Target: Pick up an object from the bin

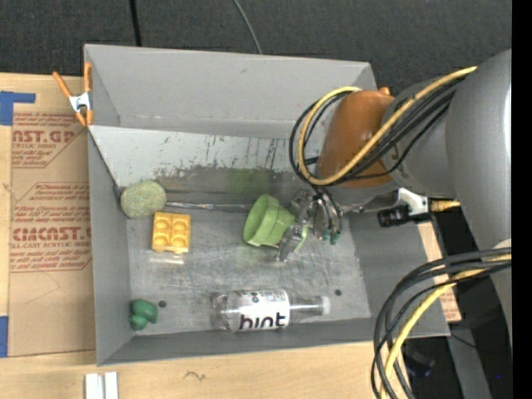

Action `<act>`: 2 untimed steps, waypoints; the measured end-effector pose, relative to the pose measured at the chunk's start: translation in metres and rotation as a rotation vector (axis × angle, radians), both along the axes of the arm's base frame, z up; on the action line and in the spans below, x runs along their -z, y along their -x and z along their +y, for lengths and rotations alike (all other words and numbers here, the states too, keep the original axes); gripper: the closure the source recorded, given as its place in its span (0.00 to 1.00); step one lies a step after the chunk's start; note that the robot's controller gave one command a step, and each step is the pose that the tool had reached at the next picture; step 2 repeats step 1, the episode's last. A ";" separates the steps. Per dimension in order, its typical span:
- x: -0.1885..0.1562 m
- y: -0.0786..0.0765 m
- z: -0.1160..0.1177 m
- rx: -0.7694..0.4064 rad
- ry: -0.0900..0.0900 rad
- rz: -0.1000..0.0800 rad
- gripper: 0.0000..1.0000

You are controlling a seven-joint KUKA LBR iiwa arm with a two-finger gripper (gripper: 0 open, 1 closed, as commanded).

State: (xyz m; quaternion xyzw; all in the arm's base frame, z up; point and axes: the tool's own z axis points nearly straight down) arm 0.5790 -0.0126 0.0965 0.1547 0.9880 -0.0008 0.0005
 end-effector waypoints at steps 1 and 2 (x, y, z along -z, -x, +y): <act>-0.015 -0.001 0.000 -0.001 -0.001 -0.002 1.00; -0.015 -0.001 0.000 -0.001 -0.001 -0.002 1.00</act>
Offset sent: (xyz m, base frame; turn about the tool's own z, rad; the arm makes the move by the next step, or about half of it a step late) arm 0.0000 0.0000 0.0489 0.0000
